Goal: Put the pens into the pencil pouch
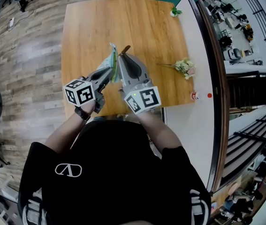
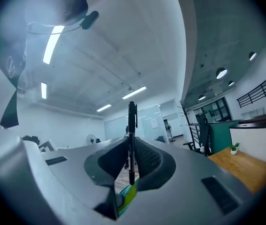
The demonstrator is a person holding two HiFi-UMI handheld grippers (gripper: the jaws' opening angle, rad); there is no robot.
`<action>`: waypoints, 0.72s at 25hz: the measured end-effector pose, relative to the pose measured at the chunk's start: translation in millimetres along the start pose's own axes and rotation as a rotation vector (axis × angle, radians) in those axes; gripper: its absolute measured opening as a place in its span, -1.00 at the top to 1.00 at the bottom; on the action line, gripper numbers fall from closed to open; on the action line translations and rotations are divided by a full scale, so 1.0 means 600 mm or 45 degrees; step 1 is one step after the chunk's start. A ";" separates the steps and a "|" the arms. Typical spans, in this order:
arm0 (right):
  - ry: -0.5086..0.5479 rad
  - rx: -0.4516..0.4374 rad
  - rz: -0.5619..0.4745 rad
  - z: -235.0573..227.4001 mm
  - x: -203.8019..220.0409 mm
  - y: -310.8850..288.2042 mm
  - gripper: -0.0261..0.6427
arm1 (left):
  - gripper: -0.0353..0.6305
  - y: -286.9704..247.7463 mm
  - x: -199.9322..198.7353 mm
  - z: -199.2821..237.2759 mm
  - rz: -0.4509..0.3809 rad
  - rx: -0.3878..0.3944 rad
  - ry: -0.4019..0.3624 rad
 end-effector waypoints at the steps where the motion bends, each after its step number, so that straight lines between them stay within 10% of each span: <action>1: -0.006 -0.001 0.009 0.001 0.004 -0.001 0.79 | 0.85 -0.001 -0.003 -0.003 -0.007 0.009 0.002; 18: -0.052 -0.096 0.154 0.015 0.022 -0.002 0.60 | 0.85 0.012 -0.050 -0.037 -0.139 0.087 -0.020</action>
Point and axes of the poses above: the fingertips, and each gripper's own axes: y backward along the fingers, z to its left, x out of its underside, the point moved 9 cm from there along y, backward along the fingers, and after that the axes turned 9 degrees about -z, right-handed, at the moved point
